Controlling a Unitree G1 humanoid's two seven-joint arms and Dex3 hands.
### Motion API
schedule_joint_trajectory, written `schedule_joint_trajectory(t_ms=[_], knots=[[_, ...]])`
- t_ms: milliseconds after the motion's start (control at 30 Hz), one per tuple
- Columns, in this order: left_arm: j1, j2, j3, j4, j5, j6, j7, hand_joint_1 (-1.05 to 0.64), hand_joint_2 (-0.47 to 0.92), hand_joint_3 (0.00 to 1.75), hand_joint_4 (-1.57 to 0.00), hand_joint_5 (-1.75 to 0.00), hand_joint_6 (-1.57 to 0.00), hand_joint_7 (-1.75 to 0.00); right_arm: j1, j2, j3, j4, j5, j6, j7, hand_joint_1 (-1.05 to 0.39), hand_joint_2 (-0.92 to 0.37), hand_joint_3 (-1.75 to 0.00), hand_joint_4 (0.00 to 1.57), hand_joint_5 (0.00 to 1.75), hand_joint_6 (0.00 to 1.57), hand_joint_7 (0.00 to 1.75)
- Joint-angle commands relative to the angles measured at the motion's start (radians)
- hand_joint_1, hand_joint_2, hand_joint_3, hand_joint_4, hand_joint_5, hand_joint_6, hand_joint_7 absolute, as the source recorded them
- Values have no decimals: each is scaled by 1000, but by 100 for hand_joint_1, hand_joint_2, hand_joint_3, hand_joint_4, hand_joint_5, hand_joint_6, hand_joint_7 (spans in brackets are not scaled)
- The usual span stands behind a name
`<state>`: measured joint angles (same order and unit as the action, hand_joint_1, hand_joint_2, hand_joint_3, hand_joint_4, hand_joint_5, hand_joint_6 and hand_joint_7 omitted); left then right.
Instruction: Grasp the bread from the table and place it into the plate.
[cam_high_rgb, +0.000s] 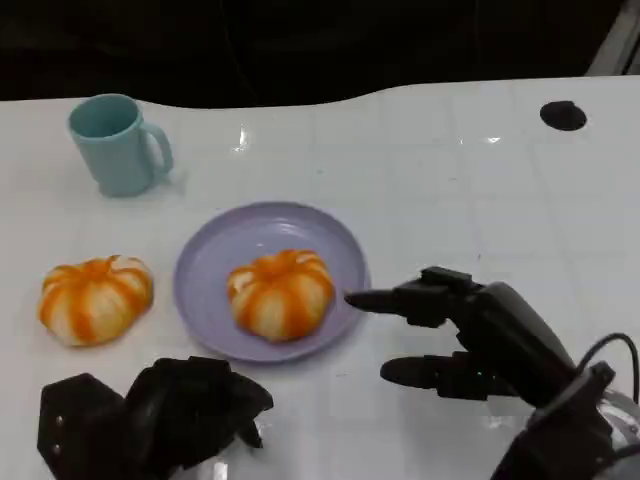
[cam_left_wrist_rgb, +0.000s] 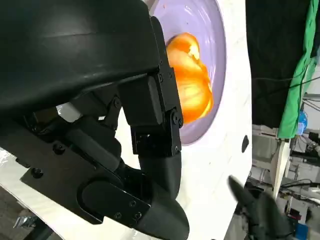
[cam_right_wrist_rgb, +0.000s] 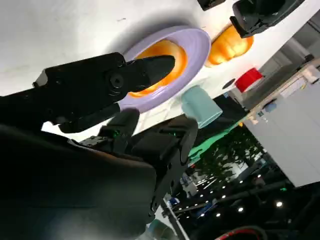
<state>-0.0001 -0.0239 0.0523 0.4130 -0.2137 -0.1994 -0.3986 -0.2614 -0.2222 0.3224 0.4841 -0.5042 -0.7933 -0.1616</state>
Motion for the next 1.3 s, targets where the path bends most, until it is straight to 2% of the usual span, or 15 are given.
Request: schedule_joint_trajectory(t_ms=[33,100,167,233,467,700,1300], knots=[[2,19,4,10,2,1,-1,-105,66,20,-92,-150,-156,-34,49,-17,-54,4,47,-82,-46,-24,-68,-51,67,134,76,86],[0,21,6,14,-1,0,-5,-105,67,20,-92,-150,-156,-33,66,-20,-71,11,49,-102,-59,-24,-49,-91,68,147,75,104],[-2,21,6,13,-3,3,-5,-105,67,20,-92,-150,-156,-33,84,-24,-87,13,45,-117,-70,-24,-44,-105,69,155,75,111],[-3,20,6,12,-5,6,-5,-105,67,20,-91,-150,-156,-33,107,-31,-100,7,50,-125,-69,-25,-42,-112,69,166,75,119],[-6,24,4,14,4,3,1,-105,67,21,-91,-150,-156,-33,195,-53,-134,-56,57,-89,-43,-28,-47,-116,67,174,68,137],[-7,29,8,14,-2,6,-4,-105,66,21,-91,-150,-156,-33,280,-33,-139,-139,27,6,-54,-33,-50,-114,67,175,59,150],[-11,39,16,31,-8,1,-5,-105,66,21,-90,-150,-156,-33,209,-17,-125,57,-64,-63,-224,-35,-53,-114,72,175,53,163]])
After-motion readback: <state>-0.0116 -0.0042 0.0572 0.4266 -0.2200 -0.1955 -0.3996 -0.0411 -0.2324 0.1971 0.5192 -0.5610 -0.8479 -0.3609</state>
